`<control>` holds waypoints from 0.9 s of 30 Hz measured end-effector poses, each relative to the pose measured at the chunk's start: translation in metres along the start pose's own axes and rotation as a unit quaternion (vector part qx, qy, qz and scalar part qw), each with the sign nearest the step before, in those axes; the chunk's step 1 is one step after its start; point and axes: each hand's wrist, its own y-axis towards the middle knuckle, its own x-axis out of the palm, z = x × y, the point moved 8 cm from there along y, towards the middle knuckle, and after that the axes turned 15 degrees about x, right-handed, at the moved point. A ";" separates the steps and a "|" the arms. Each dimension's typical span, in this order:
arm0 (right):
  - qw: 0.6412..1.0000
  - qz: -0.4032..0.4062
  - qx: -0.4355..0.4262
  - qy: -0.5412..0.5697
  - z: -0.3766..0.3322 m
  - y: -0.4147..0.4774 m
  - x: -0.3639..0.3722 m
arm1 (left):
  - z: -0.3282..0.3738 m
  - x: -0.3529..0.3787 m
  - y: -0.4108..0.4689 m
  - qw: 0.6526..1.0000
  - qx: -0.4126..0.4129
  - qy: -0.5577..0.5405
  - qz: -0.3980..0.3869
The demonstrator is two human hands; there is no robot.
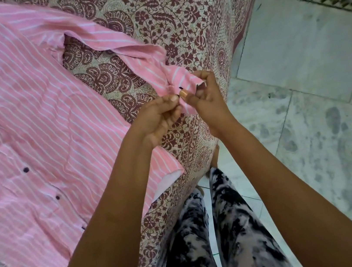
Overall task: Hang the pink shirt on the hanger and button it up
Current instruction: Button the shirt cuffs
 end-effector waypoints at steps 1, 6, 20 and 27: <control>1.000 -0.013 0.003 0.011 0.001 0.001 -0.001 | -0.001 0.001 0.000 1.000 -0.017 -0.014 -0.004; 0.998 -0.035 -0.026 -0.040 -0.003 0.000 -0.003 | -0.004 -0.003 0.005 1.000 -0.028 -0.004 0.008; 0.924 0.128 -0.230 -0.277 -0.009 -0.018 -0.006 | -0.011 -0.003 0.007 0.997 -0.018 0.075 -0.001; 0.939 0.161 -0.194 -0.234 0.000 -0.014 -0.020 | -0.008 0.006 0.003 0.972 0.106 0.207 0.046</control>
